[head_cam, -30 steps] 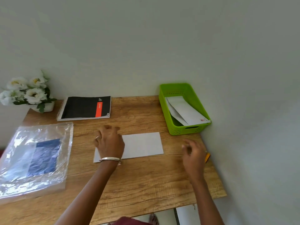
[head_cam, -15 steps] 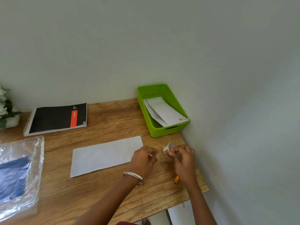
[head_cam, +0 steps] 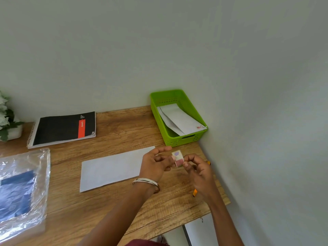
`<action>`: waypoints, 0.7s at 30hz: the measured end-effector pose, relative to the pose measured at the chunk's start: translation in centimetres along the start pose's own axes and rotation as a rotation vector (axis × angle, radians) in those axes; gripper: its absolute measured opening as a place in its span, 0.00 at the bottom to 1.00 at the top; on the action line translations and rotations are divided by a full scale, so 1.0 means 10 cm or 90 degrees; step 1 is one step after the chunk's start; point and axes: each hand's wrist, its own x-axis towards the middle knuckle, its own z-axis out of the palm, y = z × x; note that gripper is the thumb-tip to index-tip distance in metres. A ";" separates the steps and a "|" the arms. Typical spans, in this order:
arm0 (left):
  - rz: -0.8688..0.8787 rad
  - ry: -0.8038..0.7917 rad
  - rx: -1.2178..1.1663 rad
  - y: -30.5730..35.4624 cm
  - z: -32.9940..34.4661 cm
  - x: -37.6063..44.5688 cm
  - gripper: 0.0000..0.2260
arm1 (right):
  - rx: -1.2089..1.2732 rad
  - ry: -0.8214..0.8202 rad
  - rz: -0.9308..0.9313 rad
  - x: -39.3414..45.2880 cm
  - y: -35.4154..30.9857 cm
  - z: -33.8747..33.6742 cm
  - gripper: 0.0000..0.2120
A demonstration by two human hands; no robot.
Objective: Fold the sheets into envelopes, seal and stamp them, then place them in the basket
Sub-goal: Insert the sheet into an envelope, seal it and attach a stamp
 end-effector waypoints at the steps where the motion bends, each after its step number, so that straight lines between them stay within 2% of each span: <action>1: -0.028 0.004 -0.042 0.02 -0.01 -0.01 0.11 | 0.008 0.005 0.000 0.00 -0.04 0.01 0.03; 3: -0.104 0.019 -0.126 0.07 -0.03 -0.04 0.08 | 0.018 0.019 0.003 -0.01 -0.10 0.02 0.04; 6: -0.230 0.028 -0.226 0.12 -0.09 -0.04 0.05 | -0.001 0.000 0.000 0.01 -0.15 0.02 0.14; 10: -0.287 0.010 -0.282 0.16 -0.17 -0.04 0.08 | -0.047 -0.033 -0.019 0.05 -0.17 0.05 0.17; 15: -0.258 0.016 -0.236 0.20 -0.20 -0.05 0.05 | -0.062 -0.037 -0.023 0.10 -0.20 0.10 0.17; 21: -0.070 -0.006 -0.077 0.26 -0.25 -0.08 0.07 | 0.046 0.029 0.013 0.22 -0.29 0.20 0.15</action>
